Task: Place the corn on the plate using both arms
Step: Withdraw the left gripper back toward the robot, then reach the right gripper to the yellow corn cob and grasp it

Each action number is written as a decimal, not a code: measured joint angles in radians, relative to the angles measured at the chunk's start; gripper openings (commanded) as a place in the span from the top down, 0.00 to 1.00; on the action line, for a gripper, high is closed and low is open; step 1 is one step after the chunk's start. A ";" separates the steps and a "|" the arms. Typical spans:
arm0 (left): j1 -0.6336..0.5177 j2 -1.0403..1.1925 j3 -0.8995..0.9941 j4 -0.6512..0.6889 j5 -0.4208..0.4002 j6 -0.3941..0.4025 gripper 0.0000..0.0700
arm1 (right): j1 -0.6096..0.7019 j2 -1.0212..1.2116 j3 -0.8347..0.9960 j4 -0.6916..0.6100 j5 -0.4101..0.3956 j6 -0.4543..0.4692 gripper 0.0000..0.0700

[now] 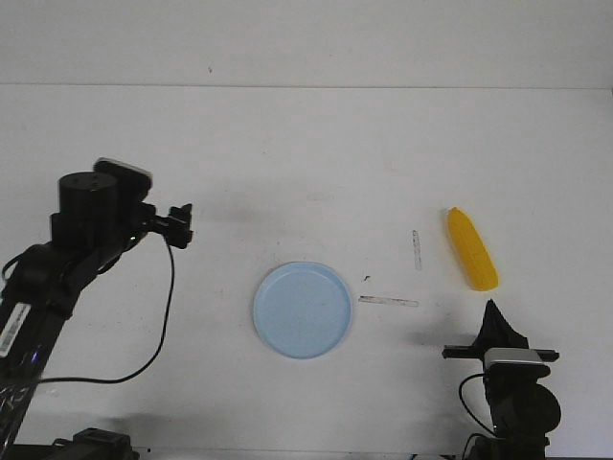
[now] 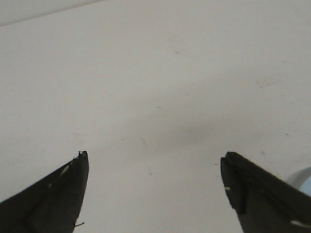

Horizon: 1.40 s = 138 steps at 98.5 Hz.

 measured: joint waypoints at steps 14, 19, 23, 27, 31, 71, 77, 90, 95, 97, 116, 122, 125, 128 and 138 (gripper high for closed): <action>0.108 -0.138 -0.131 0.031 -0.001 0.000 0.66 | 0.000 0.000 0.000 0.000 0.003 0.000 0.99; 0.134 -0.188 -0.188 0.061 0.000 0.000 0.78 | 0.000 0.000 0.000 0.000 0.012 0.000 0.99; 0.153 -0.238 -0.248 0.090 -0.001 0.000 0.85 | 0.000 0.000 0.000 0.001 0.021 0.000 0.99; 0.165 -0.286 -0.306 0.124 -0.001 0.000 0.92 | 0.000 0.000 0.000 0.004 0.026 0.000 0.99; 0.170 -0.335 -0.365 0.153 -0.001 0.000 0.99 | 0.000 0.000 0.000 0.015 0.027 0.000 0.99; 0.170 -0.589 -0.672 0.318 -0.075 -0.063 1.00 | 0.000 0.017 0.185 0.113 0.055 0.032 0.99; 0.170 -0.594 -0.672 0.342 -0.075 -0.066 1.00 | 0.000 0.054 0.275 0.083 0.054 0.043 0.99; 0.164 -0.594 -0.672 0.350 -0.076 -0.074 1.00 | 0.000 0.227 0.504 -0.034 0.020 0.054 0.99; 0.148 -0.592 -0.672 0.348 -0.079 -0.075 1.00 | 0.001 0.409 0.695 -0.135 0.017 0.060 0.99; 0.145 -0.592 -0.672 0.348 -0.079 -0.075 1.00 | 0.001 0.444 0.731 -0.155 0.017 0.060 0.99; 0.121 -0.593 -0.672 0.348 -0.079 -0.075 1.00 | 0.001 0.776 1.050 -0.337 0.015 0.039 0.98; 0.119 -0.593 -0.672 0.348 -0.079 -0.074 1.00 | 0.001 0.871 1.118 -0.391 -0.009 0.016 0.97; 0.119 -0.593 -0.672 0.348 -0.079 -0.074 1.00 | 0.001 0.916 1.145 -0.414 -0.026 0.003 0.94; 0.119 -0.593 -0.672 0.348 -0.079 -0.074 1.00 | 0.001 0.962 1.165 -0.431 -0.043 -0.011 0.89; 0.119 -0.593 -0.672 0.346 -0.079 -0.074 1.00 | 0.001 1.090 1.184 -0.465 -0.105 -0.052 0.67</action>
